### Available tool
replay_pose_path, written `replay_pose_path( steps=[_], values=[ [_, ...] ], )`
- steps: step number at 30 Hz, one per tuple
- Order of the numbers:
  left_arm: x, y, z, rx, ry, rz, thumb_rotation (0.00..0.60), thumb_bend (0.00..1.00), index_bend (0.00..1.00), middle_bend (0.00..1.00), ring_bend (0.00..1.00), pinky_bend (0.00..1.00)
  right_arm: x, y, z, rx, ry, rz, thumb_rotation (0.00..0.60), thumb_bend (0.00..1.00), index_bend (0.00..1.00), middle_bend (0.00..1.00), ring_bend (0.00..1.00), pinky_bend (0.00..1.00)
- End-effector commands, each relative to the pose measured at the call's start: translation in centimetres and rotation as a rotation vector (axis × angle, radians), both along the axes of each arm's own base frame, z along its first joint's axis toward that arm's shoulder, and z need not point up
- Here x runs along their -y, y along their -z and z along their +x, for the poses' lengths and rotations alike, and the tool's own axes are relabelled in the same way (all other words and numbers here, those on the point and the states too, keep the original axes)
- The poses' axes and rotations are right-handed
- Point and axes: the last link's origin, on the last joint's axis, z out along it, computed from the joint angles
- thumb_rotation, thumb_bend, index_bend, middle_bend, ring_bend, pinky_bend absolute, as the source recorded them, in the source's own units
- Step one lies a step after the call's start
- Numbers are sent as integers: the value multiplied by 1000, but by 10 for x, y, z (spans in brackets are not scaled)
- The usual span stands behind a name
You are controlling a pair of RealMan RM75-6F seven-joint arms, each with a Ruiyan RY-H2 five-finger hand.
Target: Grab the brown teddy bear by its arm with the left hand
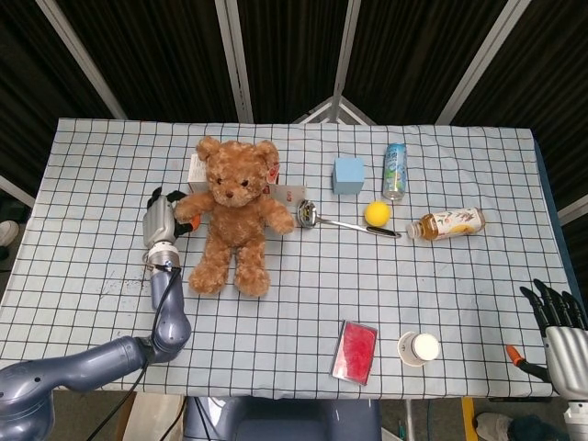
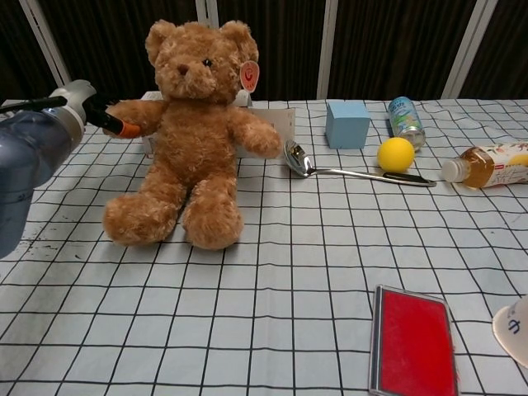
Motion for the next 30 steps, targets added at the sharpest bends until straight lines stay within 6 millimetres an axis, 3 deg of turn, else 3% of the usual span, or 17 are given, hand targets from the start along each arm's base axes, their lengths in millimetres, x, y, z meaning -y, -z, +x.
replay_pose_path(
  steps=[1,6,19,30],
  values=[
    [0,-8,9,-21,19,17,600,527,462,353,0,0,0,-1,0,1,-2,-3,600,218,117,61,75,0],
    [3,-10,2,-23,-12,10,600,524,464,353,0,0,-2,-2,1,6,-2,-5,600,218,117,62,76,0],
    [1,0,-44,-38,-106,-37,600,522,465,346,0,0,-1,-2,1,3,-4,-4,600,218,117,62,75,0],
    [-4,-4,-13,3,-6,10,600,511,465,341,0,0,0,0,0,0,-1,-2,600,218,117,61,76,0]
  ],
)
